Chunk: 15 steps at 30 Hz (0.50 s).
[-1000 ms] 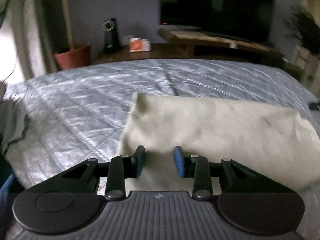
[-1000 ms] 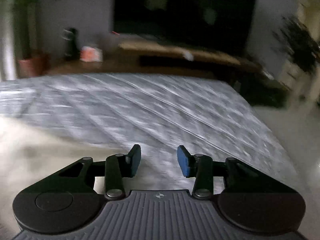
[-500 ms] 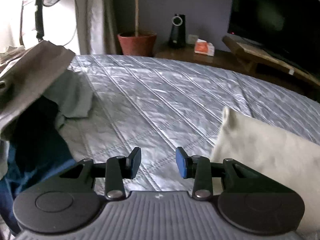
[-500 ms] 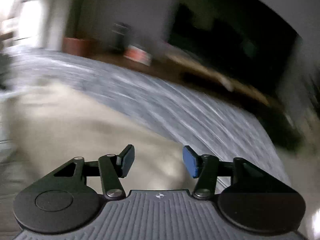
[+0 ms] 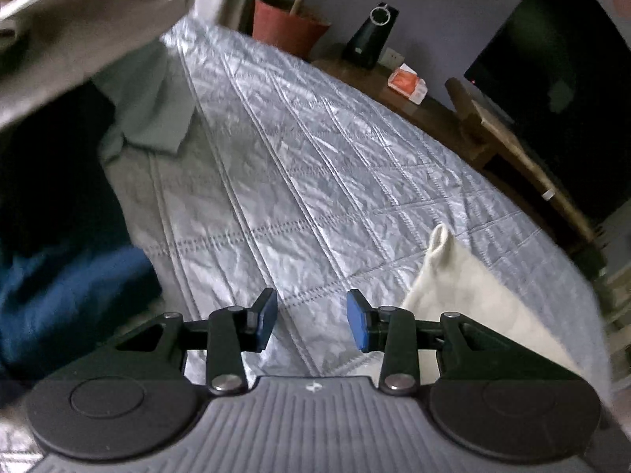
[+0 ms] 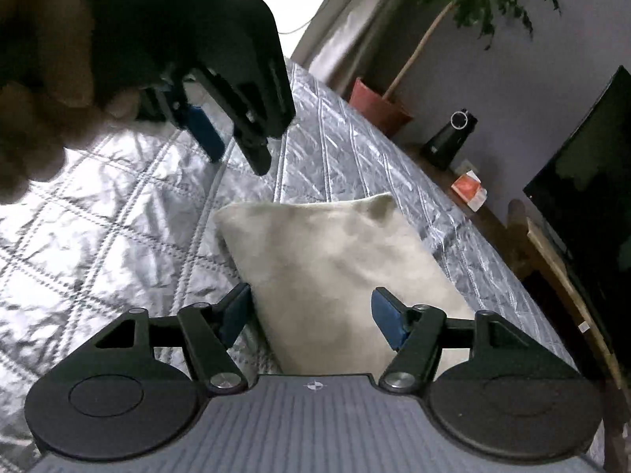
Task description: Fold clothes
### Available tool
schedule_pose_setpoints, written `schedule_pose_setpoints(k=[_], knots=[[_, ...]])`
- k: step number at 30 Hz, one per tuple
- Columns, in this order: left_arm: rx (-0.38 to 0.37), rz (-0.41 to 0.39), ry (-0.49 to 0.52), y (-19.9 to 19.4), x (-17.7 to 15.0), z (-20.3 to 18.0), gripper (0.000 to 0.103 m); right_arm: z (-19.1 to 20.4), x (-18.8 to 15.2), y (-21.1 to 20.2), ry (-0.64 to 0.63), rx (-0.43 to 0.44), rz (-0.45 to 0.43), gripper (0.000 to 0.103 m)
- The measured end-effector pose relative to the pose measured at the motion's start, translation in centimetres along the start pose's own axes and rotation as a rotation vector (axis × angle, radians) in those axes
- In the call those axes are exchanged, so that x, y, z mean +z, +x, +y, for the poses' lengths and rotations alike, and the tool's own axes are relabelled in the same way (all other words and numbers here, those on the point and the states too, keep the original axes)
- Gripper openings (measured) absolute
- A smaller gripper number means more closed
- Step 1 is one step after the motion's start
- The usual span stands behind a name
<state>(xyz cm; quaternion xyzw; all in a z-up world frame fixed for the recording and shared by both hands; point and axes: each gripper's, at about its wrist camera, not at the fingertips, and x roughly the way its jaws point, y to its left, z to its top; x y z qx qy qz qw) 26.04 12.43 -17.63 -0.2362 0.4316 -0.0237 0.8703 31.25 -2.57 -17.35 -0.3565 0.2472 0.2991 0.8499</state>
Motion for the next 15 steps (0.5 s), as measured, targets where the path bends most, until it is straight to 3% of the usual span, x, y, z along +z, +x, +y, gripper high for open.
schedule_pose_setpoints(k=[1, 2, 15], knots=[[-0.027, 0.019, -0.022, 0.1, 0.0, 0.1, 0.035, -0.2, 0.1, 0.2, 0.002, 0.012, 0.008, 0.038], [-0.051, 0.033, -0.045, 0.0, -0.2, 0.3, 0.035, -0.3, 0.2, 0.4, 0.005, 0.023, 0.016, 0.023], [-0.259, 0.203, -0.276, 2.2, -1.5, 0.9, 0.047, -4.1, 0.0, -2.2, 0.33, 0.051, -0.035, 0.018]])
